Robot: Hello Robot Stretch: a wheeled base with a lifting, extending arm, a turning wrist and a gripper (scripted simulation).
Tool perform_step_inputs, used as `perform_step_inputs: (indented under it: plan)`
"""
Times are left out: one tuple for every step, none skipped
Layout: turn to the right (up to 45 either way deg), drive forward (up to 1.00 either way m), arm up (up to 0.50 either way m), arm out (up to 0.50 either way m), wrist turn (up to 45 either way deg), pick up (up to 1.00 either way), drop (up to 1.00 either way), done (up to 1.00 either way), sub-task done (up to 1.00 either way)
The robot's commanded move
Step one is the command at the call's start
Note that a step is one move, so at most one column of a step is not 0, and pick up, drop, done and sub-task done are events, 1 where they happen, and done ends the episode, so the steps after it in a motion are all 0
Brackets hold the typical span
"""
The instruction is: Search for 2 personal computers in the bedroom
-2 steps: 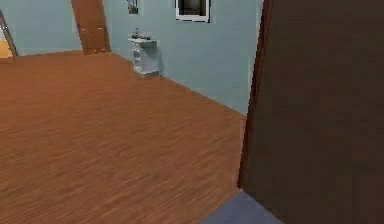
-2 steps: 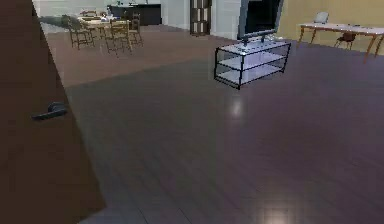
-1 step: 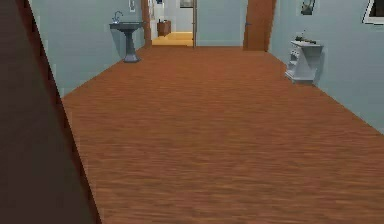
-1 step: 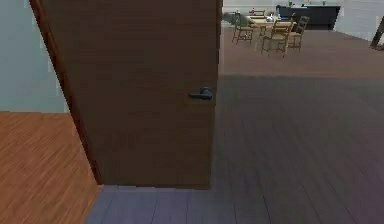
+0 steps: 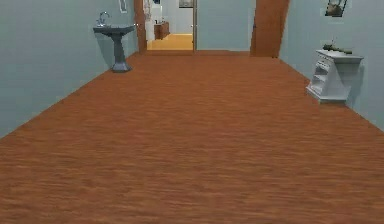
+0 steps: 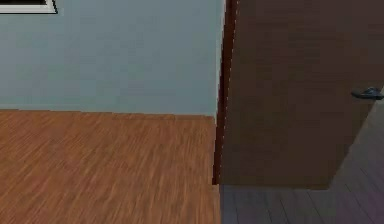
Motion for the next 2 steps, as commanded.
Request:
perform_step_inputs:
  plan:
    - [-27.0,0.00,0.00,0.00,0.0,0.00,0.00,0.00,0.00]
    - [0.0,0.05,0.00,0.00,0.0,0.00,0.00,0.00,0.00]
